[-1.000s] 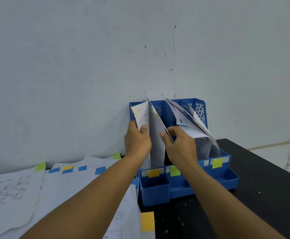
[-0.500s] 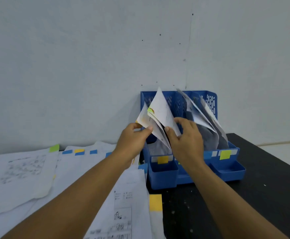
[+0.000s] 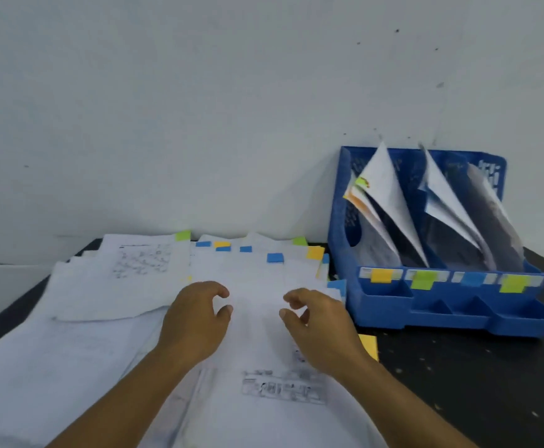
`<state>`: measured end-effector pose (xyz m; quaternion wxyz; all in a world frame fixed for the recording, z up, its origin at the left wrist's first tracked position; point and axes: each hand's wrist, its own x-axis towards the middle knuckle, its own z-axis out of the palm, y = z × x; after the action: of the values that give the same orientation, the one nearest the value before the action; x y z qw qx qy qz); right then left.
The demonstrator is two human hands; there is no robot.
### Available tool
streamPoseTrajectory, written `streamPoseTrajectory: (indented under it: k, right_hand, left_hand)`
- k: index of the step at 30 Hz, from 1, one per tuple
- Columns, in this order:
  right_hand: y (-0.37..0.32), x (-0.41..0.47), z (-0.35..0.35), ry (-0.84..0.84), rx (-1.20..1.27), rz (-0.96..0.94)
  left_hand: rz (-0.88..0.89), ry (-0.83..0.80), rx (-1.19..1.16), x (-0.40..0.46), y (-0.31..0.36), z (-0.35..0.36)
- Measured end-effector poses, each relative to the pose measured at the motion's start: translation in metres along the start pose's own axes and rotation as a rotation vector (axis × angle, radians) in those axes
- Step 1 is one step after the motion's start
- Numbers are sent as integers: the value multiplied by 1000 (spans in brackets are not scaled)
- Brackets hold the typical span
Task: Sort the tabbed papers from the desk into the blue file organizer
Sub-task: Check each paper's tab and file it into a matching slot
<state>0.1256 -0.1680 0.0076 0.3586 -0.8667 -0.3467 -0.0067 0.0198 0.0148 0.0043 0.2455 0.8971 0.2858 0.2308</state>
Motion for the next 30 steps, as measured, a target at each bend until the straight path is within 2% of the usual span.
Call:
streamPoseTrajectory:
  k: [3,5,8,11,16,18,20,23,25,28,30]
  right_hand:
    - [-10,2,19,-64,-33,-36]
    - [-12,2,30,-77,-38,-64]
    - [-3,-2,43,-50,-59,-108]
    - [6,-7,54,-15,-88,-177]
    - [5,-10,57,2,-92,-213]
    - [4,-10,56,-10,-84,-202]
    - [1,-9,53,-4,-41,-184]
    - [-9,-3,40,28,157,-50]
    - [-20,3,29,-16,378,159]
    - [-28,13,17,-170,911,505]
    - [-23,16,12,-227,1075,583]
  left_hand:
    - [-66,124,96,3,-30,-5]
    - [-149,168,80,2,-45,-7]
    - [-221,119,41,5,-59,-6]
    - [-259,80,151,10,-63,-8]
    - [-173,188,388,12,-66,-10]
    - [-96,266,401,10,-62,-11]
    - [-53,337,317,6,-54,-14]
    - [69,354,39,-6,-36,-12]
    - [188,259,-122,-18,-20,-7]
    - [310,67,-240,-39,1,2]
    - [376,-42,-276,-49,12,8]
